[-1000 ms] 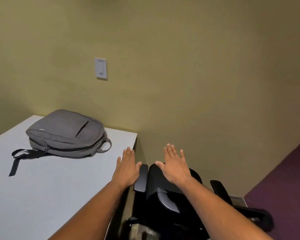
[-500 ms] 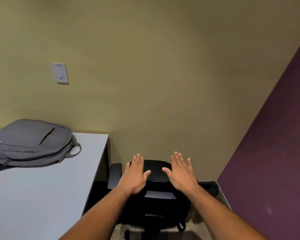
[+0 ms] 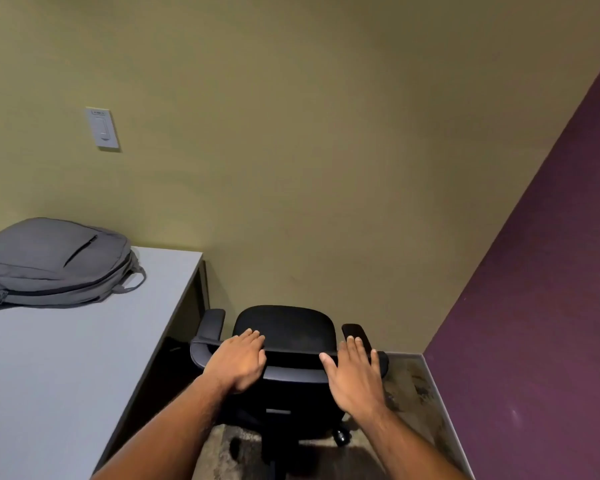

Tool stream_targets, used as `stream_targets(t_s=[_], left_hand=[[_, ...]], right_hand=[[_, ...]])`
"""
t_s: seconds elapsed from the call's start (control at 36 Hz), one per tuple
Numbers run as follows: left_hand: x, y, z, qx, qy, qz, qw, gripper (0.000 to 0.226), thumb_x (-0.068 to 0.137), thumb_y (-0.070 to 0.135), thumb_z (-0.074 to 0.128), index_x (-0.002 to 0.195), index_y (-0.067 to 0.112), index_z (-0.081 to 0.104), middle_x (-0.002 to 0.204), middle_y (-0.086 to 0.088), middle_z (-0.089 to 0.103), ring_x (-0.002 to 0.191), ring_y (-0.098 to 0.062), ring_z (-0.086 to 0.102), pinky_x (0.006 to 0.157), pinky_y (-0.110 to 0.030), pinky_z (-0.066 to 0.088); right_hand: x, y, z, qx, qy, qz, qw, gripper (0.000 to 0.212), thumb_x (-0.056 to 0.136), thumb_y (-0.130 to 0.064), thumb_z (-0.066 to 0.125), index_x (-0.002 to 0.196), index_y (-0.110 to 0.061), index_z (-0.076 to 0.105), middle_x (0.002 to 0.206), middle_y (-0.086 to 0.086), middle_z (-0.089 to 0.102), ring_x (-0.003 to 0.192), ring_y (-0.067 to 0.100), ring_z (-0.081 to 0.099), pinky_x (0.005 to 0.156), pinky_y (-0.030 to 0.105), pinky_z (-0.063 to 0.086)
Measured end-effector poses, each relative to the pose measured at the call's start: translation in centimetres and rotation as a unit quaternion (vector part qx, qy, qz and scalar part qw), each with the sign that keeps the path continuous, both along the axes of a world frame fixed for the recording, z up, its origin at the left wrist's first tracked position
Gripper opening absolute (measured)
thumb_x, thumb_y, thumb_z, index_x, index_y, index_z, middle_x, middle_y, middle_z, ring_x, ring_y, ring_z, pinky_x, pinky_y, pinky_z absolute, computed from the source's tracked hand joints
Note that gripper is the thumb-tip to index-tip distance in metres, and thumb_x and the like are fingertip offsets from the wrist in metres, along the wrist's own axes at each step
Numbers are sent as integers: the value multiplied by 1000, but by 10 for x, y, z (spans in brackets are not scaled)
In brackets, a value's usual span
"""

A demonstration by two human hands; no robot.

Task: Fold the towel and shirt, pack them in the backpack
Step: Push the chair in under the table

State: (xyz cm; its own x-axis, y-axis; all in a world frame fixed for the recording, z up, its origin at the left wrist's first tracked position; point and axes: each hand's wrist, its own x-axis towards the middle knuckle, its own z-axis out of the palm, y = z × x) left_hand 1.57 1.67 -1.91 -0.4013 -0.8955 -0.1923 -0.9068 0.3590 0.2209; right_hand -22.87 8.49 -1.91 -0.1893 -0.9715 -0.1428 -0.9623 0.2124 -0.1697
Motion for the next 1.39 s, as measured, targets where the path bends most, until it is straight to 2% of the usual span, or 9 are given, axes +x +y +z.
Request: stream_targets(t_s=[0.25, 0.42, 0.56, 0.89, 0.97, 1.06, 1.19, 1.28, 1.39], left_hand=[[-5, 17, -5, -17, 1, 45, 999, 63, 97, 37, 22, 151, 15, 46, 159, -2, 42, 149, -16, 33, 121, -33, 27], [-15, 35, -6, -19, 4, 79, 997, 61, 99, 36, 25, 152, 15, 46, 161, -2, 41, 149, -15, 33, 121, -32, 25], [-20, 59, -9, -14, 13, 116, 993, 62, 99, 38, 24, 155, 19, 42, 164, 0, 36, 151, -14, 29, 123, -34, 22], [-16, 118, -9, -24, 9, 155, 988, 57, 101, 34, 30, 155, 20, 41, 163, 0, 38, 151, -14, 30, 123, -31, 21], [-12, 131, -11, -27, 12, 164, 986, 61, 99, 37, 26, 155, 19, 42, 163, 0, 38, 151, -13, 31, 123, -30, 21], [-8, 143, -13, -34, 13, 172, 984, 61, 99, 36, 26, 155, 20, 43, 162, 1, 38, 151, -12, 31, 123, -30, 22], [1, 165, -14, -42, 15, 180, 983, 55, 103, 32, 30, 154, 20, 43, 162, 1, 39, 150, -12, 32, 123, -31, 22], [6, 179, -13, -43, 14, 184, 982, 55, 102, 33, 30, 154, 20, 43, 162, 1, 39, 150, -12, 32, 123, -31, 22], [9, 199, -9, -43, 8, 187, 981, 54, 103, 32, 32, 154, 20, 43, 162, 2, 40, 150, -12, 31, 122, -32, 22]], right_hand=[[-7, 10, -9, -32, 34, 31, 998, 126, 73, -76, -35, 161, -12, 31, 169, 4, 27, 159, 21, 12, 128, 50, 4], [-15, 19, -13, -33, 51, 54, 997, 77, 106, -61, 10, 159, -11, 34, 167, 6, 32, 158, 23, 17, 128, 50, 6], [-22, 33, -18, -69, 68, 75, 992, 97, 93, -61, -9, 153, -9, 47, 160, 9, 45, 154, 25, 30, 126, 52, 15], [-21, 69, -17, -74, 70, 127, 987, 97, 92, -59, -14, 150, -13, 50, 155, 5, 50, 149, 22, 38, 126, 49, 20], [-18, 76, -18, -83, 66, 135, 985, 106, 91, -60, -25, 150, -13, 50, 156, 5, 50, 149, 22, 37, 126, 49, 19], [-15, 84, -17, -96, 68, 146, 982, 126, 78, -61, -42, 150, -14, 49, 156, 4, 48, 150, 22, 36, 127, 49, 18], [-6, 102, -13, -91, 52, 153, 983, 130, 72, -61, -46, 154, -15, 44, 160, 3, 44, 152, 21, 31, 128, 48, 12], [0, 115, -12, -94, 51, 161, 981, 116, 84, -59, -37, 153, -15, 47, 158, 3, 47, 151, 20, 33, 127, 49, 15], [7, 131, -17, -88, 44, 157, 983, 87, 96, -55, -4, 143, -15, 58, 148, 3, 58, 144, 21, 45, 123, 50, 26]])
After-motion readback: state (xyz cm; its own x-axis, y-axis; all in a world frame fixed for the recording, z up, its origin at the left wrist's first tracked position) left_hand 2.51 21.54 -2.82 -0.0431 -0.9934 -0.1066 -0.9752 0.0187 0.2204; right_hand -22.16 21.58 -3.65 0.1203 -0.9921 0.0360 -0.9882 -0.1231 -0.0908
